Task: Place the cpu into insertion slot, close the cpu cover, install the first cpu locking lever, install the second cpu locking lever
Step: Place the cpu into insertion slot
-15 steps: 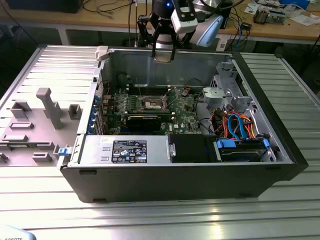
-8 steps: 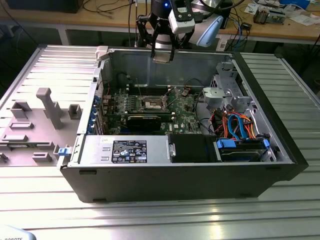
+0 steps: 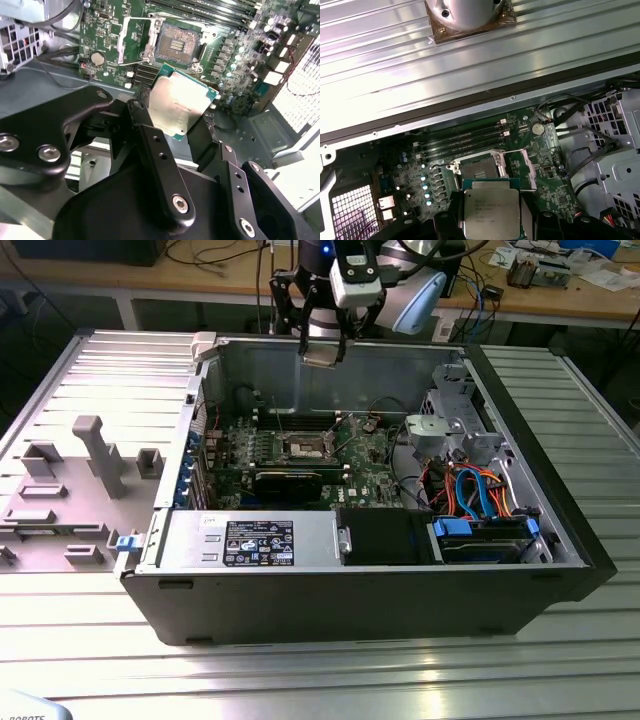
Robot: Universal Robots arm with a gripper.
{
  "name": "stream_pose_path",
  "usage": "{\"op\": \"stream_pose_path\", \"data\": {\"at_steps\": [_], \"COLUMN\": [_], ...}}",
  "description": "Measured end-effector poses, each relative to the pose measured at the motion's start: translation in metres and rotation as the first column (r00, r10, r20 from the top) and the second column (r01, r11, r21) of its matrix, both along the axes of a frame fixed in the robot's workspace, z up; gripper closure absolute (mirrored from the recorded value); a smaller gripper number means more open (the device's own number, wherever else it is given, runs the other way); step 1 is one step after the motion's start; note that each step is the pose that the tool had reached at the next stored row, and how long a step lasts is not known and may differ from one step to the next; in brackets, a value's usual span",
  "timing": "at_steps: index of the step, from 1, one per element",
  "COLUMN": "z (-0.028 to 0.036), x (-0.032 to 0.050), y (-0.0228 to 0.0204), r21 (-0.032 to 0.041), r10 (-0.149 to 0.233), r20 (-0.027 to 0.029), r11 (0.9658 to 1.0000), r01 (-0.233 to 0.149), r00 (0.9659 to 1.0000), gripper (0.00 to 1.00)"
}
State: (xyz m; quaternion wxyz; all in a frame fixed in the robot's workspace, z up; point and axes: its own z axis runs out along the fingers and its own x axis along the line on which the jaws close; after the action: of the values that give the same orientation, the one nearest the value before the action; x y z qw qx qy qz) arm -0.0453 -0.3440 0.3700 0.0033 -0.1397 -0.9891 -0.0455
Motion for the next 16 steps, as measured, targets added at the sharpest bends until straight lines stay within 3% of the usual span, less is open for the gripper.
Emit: {"op": "stream_pose_path", "data": {"at_steps": [4,7,10,11,16], "z": [-0.0004,-0.0009,-0.0012,-0.0014,-0.0018], "x": [0.0,0.0,0.0,0.0,-0.0003], "y": [0.0,0.0,0.0,0.0,0.0], "r21": [0.0001,0.0001,0.0001,0.0001,0.0002], "r10": [-0.049,-0.104,-0.15,-0.171,-0.224], "r20": [0.0,0.0,0.0,0.0,0.0], "r11": [0.9988,0.9946,0.9887,0.9854,0.9745], "r01": [0.049,0.104,0.15,0.171,0.224], "r00": [0.9988,0.9946,0.9887,0.9854,0.9745], "gripper": [0.46,0.46,0.46,0.46,0.46]}}
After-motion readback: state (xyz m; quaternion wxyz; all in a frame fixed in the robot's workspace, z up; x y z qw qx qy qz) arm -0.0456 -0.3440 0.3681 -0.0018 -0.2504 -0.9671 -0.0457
